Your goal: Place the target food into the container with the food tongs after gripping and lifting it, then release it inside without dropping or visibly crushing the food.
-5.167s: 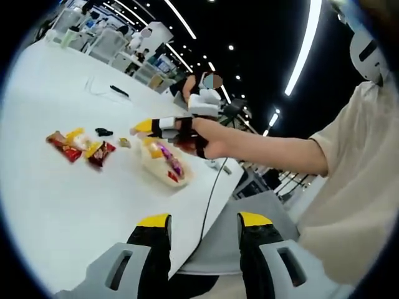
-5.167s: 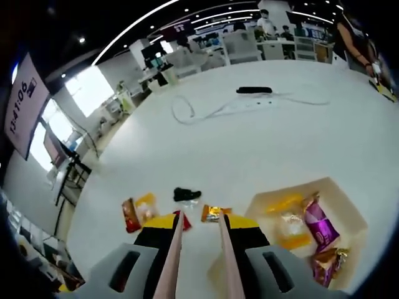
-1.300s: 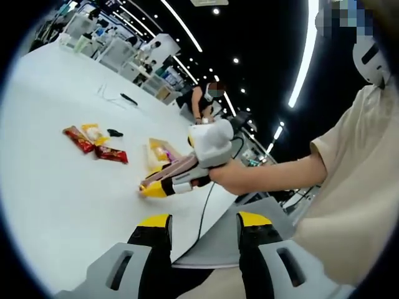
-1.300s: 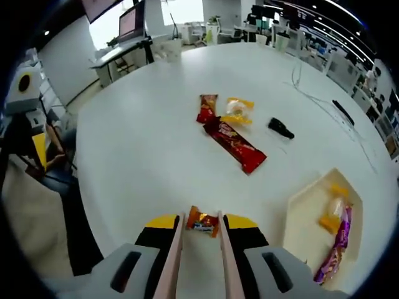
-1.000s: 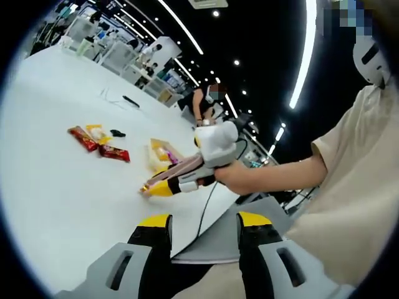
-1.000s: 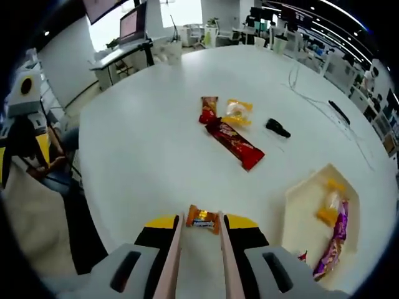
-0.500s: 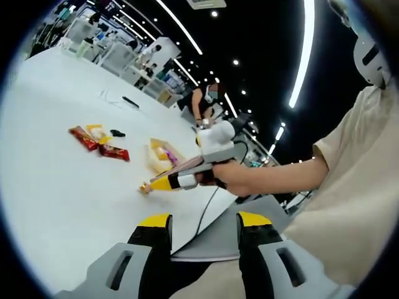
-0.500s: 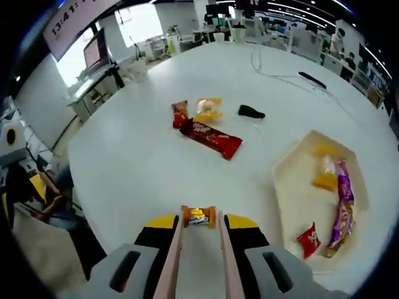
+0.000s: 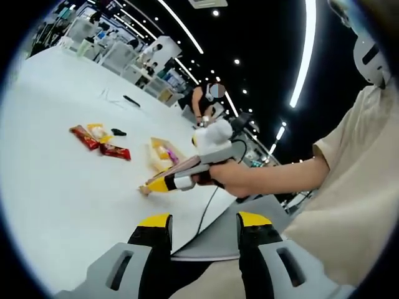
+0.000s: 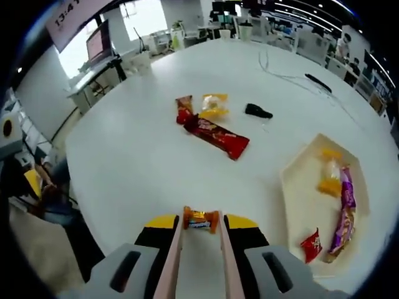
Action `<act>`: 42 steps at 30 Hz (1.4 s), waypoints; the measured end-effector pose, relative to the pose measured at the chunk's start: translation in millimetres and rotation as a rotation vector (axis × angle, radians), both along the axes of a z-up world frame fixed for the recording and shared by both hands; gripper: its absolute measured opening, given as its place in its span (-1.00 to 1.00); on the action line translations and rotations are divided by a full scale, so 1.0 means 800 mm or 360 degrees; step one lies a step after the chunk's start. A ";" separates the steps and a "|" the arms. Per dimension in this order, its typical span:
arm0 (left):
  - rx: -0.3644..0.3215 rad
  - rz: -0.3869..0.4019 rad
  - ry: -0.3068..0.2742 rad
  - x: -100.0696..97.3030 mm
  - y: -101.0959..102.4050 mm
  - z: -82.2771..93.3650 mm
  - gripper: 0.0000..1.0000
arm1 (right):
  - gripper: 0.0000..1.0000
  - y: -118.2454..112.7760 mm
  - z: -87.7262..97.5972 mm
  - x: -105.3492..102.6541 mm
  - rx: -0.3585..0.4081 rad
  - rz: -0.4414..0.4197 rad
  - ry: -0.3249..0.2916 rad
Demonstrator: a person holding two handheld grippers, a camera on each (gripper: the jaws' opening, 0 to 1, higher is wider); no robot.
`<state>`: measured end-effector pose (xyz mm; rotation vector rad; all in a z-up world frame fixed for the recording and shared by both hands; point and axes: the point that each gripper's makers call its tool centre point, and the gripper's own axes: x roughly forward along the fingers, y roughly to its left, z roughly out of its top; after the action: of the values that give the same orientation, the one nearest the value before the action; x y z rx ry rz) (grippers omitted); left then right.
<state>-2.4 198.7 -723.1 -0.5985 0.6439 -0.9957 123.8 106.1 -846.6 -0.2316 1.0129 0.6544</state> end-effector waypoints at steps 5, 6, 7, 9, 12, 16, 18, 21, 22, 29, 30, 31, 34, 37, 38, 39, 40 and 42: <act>0.0003 -0.0001 -0.0001 -0.001 -0.001 0.000 -0.19 | -0.46 0.000 -0.003 -0.001 -0.0015 0.0007 -0.0001; 0.0002 0.0000 -0.0001 -0.001 0.000 0.000 -0.19 | -0.47 0.000 -0.003 -0.001 -0.0029 0.0021 -0.0011; 0.0001 0.0001 0.0001 -0.001 -0.001 0.000 -0.19 | -0.48 0.000 -0.003 -0.001 -0.0033 0.0026 -0.0015; 0.0001 0.0001 0.0000 -0.001 -0.001 0.000 -0.19 | -0.49 -0.001 -0.003 0.000 -0.0039 0.0031 -0.0018; -0.0001 0.0001 -0.0001 -0.002 -0.002 0.001 -0.19 | -0.52 0.000 -0.004 -0.001 -0.0068 0.0060 -0.0037; -0.0004 0.0007 -0.0002 -0.002 -0.002 0.001 -0.20 | -0.56 -0.003 -0.004 0.000 -0.0074 0.0067 -0.0049; -0.0003 0.0008 -0.0005 -0.001 -0.001 0.002 -0.20 | -0.57 -0.004 -0.004 0.001 -0.0064 0.0060 -0.0046; -0.0003 0.0012 -0.0008 -0.001 0.000 0.002 -0.20 | -0.58 -0.003 -0.004 -0.001 -0.0055 0.0066 -0.0039; -0.0003 0.0014 -0.0008 -0.001 0.001 0.002 -0.20 | -0.58 -0.003 -0.004 -0.001 -0.0049 0.0065 -0.0040; -0.0001 0.0019 -0.0012 -0.002 0.002 0.002 -0.20 | -0.58 -0.005 0.005 -0.001 -0.0019 0.0042 -0.0049; -0.0002 0.0017 -0.0014 -0.002 0.001 0.002 -0.20 | -0.57 -0.006 0.006 0.000 -0.0016 0.0038 -0.0053; -0.0003 0.0016 -0.0015 -0.002 0.001 0.003 -0.20 | -0.57 -0.007 0.008 0.001 -0.0014 0.0035 -0.0057; -0.0003 0.0014 -0.0021 -0.001 0.000 0.004 -0.20 | -0.57 -0.009 0.013 0.003 -0.0006 0.0028 -0.0065; -0.0003 0.0008 -0.0030 -0.001 -0.001 0.006 -0.20 | -0.57 -0.010 0.019 0.005 0.0006 0.0025 -0.0076; -0.0004 0.0006 -0.0031 -0.001 -0.002 0.006 -0.20 | -0.57 -0.009 0.022 0.005 0.0011 0.0026 -0.0080; -0.0004 0.0006 -0.0033 -0.001 -0.002 0.006 -0.20 | -0.57 -0.009 0.024 0.005 0.0014 0.0029 -0.0083; -0.0004 0.0005 -0.0036 0.000 -0.002 0.006 -0.20 | -0.57 -0.008 0.027 0.004 0.0023 0.0033 -0.0087; -0.0004 0.0003 -0.0038 0.000 -0.003 0.007 -0.20 | -0.57 -0.007 0.031 0.005 0.0030 0.0037 -0.0102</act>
<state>-2.4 196.6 -717.4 -0.5887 0.6207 -1.0005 128.1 100.3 -822.0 -0.2468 0.9437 0.6733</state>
